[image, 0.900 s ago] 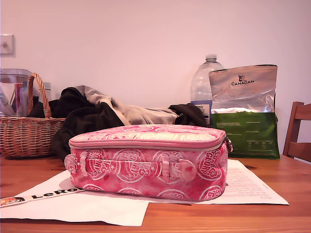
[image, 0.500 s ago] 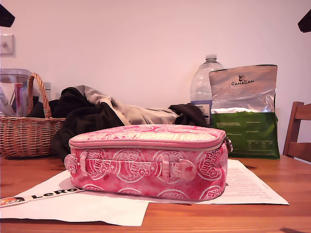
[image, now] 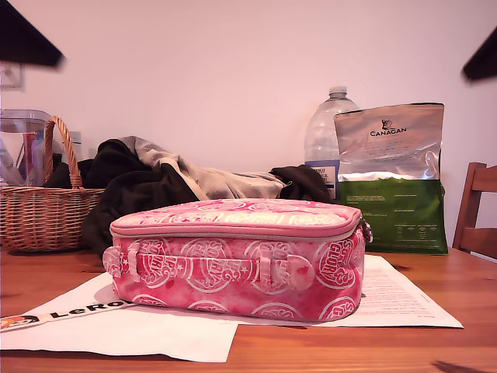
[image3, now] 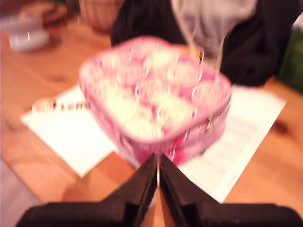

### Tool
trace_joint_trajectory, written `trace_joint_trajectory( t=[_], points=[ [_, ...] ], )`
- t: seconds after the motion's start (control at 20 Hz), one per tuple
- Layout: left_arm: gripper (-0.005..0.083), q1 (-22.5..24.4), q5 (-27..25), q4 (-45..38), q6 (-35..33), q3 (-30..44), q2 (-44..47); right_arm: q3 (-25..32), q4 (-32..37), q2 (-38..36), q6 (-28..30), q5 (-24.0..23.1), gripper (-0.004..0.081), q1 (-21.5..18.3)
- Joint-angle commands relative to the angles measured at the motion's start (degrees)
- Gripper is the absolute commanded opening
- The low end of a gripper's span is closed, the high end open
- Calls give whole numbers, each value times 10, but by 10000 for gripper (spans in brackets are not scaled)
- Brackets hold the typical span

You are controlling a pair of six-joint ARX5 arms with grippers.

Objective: Open the zipper in the zip bag in front of you

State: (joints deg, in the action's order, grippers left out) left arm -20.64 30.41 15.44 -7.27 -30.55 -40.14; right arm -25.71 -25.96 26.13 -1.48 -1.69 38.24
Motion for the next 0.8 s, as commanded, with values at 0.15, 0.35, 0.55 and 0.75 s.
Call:
trace_joint_trajectory(
  t=[0.15,0.35,0.55,0.75],
  points=[
    [-21,-21,7,-91,-58,-38,-96,1,33,79,0,2,-12,0],
    [-21,-40,8,-173,-63,-54,-187,1,92,144,7,-5,-12,-3],
    [-21,-56,8,-283,-66,-55,-275,1,144,198,49,-24,25,-17],
    [-21,-61,9,-359,-67,-64,-356,1,183,235,49,-34,82,-37]
  ],
)
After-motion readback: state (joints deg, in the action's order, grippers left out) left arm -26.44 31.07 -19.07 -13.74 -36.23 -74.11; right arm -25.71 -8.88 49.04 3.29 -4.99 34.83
